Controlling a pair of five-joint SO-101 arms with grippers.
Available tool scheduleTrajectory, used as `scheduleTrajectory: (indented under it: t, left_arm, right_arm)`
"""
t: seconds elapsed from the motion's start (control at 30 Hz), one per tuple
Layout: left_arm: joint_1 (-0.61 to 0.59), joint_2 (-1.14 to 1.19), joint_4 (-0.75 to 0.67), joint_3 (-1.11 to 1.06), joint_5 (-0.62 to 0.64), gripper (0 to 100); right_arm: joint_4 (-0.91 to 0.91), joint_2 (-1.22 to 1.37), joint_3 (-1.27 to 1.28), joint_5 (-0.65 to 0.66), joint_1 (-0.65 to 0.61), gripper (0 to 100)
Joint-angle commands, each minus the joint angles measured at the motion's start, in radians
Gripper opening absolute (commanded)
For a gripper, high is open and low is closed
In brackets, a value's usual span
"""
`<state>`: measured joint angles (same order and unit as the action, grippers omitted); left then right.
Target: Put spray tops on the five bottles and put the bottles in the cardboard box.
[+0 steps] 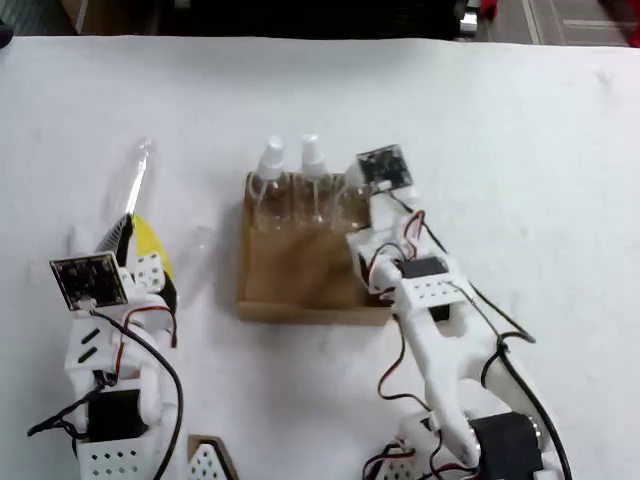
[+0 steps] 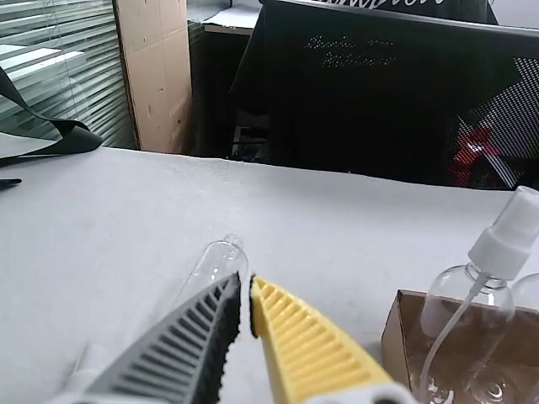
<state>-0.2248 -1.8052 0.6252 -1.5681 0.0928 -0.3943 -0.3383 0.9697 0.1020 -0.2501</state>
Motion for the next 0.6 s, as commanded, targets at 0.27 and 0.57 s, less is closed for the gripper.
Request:
scheduleTrajectory:
  t: [0.27, 0.57]
  left_arm:
    - [0.015, -0.015, -0.029, -0.006, -0.009, 3]
    - [0.010, -0.015, -0.029, 0.005, -0.100, 3]
  right_arm:
    - [-0.028, -0.018, -0.028, 0.031, -0.025, 1.6]
    - [-0.059, -0.421, 0.160, 0.023, -0.042, 1.6]
